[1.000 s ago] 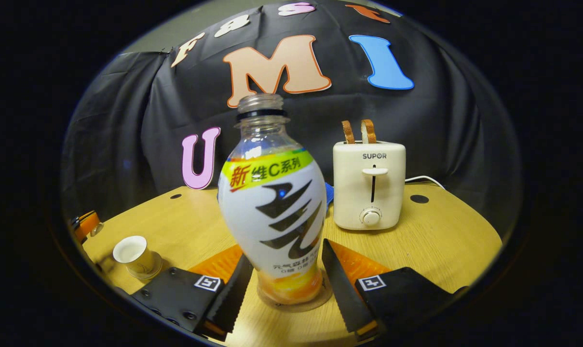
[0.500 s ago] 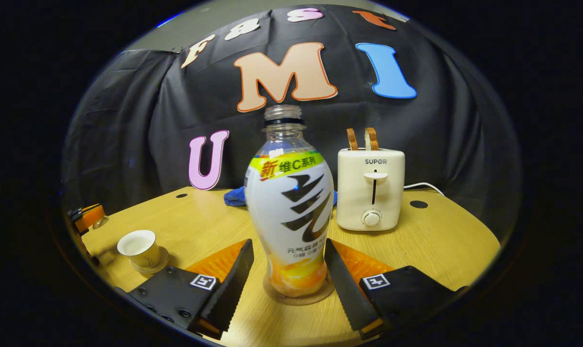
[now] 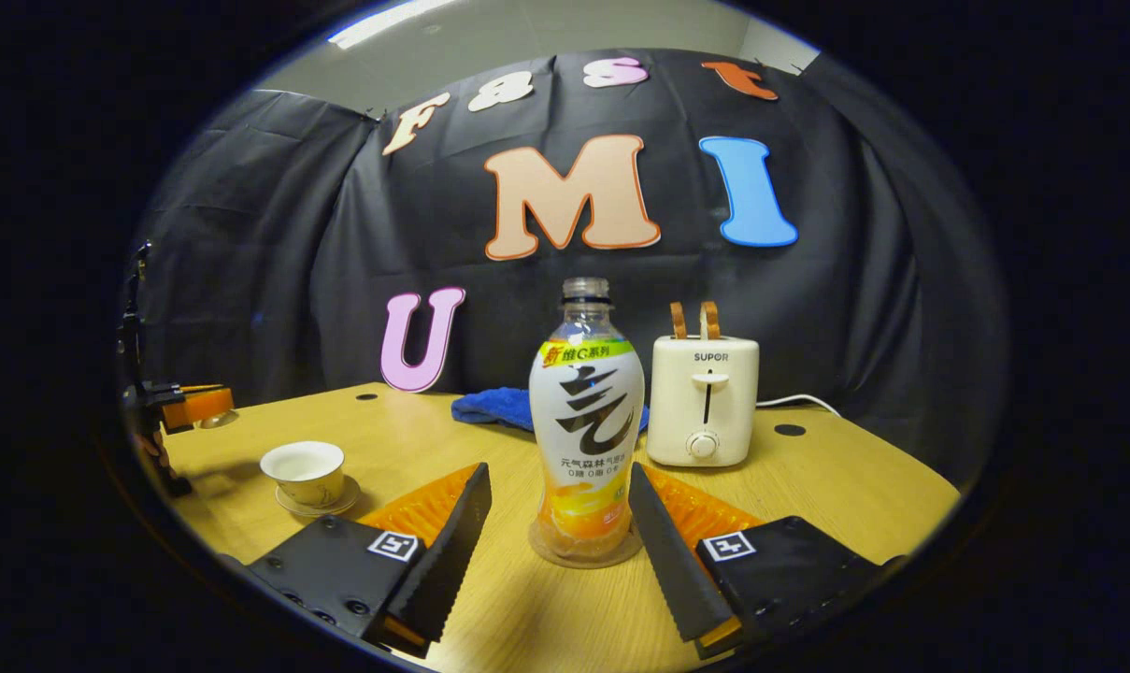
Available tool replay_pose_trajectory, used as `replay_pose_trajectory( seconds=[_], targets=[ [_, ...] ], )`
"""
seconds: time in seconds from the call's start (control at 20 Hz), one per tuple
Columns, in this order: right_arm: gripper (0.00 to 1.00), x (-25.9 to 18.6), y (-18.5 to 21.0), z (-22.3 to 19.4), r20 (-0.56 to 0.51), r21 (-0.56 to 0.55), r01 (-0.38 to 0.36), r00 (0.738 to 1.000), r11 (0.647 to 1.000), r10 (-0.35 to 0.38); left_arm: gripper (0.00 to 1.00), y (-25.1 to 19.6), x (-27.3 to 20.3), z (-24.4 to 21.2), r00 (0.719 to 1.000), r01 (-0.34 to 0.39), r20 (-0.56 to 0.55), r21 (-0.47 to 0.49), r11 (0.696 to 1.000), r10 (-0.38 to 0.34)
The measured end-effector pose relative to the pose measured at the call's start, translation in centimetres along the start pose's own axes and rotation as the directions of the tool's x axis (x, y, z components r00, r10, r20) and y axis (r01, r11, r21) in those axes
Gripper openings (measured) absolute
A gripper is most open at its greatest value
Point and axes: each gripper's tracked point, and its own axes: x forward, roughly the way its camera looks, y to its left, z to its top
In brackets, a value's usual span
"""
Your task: Open the teacup lid with one hand, grasp the water bottle and pour water into the teacup with the other hand; after pouring, place the water bottle on the coaster and then close the teacup lid.
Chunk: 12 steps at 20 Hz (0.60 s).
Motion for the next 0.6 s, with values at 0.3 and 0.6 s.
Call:
replay_pose_trajectory(
  seconds=[0.3,0.6],
  targets=[
    [0.93,-3.4,-0.3,0.3,0.034,0.004,0.043,0.998,0.999,-0.043,0.27,-0.4,0.1,-0.1,1.000,0.004,0.000,-0.004,1.000,-0.004],
    [0.92,-5.0,-1.2,0.3,0.031,0.004,0.101,0.994,0.995,-0.101,0.27,-3.2,0.9,0.0,0.998,0.055,-0.002,-0.002,0.998,-0.055]
  ],
)
